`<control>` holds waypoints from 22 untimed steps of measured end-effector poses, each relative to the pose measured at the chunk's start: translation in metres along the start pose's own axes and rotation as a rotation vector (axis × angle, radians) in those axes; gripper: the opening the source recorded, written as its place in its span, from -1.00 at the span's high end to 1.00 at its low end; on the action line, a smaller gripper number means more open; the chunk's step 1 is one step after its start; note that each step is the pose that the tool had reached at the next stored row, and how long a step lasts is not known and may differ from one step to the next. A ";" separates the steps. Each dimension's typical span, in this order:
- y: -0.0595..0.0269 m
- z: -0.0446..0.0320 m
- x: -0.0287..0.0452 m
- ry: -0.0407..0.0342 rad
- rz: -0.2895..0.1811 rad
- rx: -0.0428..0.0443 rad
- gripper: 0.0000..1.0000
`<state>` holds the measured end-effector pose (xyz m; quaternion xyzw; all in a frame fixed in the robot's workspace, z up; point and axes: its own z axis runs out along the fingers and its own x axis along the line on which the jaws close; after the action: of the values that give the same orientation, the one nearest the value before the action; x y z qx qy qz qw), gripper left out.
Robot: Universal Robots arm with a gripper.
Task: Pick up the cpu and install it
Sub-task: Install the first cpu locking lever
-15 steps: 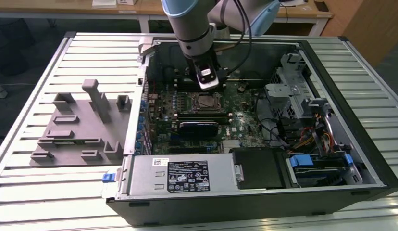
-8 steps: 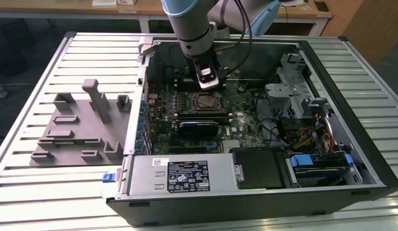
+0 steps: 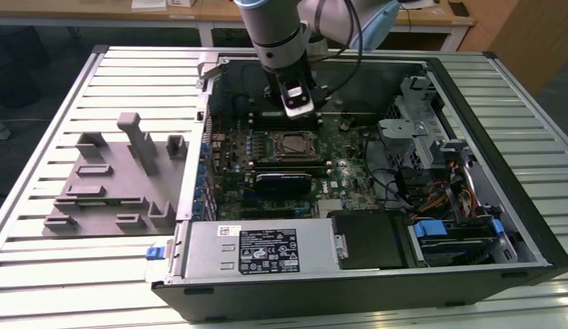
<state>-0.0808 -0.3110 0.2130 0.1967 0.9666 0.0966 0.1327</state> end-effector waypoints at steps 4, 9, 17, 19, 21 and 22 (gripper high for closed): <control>0.0003 -0.0011 -0.0003 -0.0002 0.000 -0.0002 0.79; 0.0006 -0.0007 -0.0011 0.0294 0.002 0.0246 0.79; 0.0046 0.0029 -0.0113 0.0710 -0.003 0.0995 0.79; 0.0055 0.0037 -0.0140 0.0759 -0.006 0.1166 0.79; 0.0045 0.0041 -0.0146 0.0771 -0.007 0.1260 0.79; 0.0036 0.0042 -0.0149 0.0786 -0.008 0.1291 0.79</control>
<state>-0.0650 -0.3132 0.2132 0.1973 0.9760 0.0412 0.0820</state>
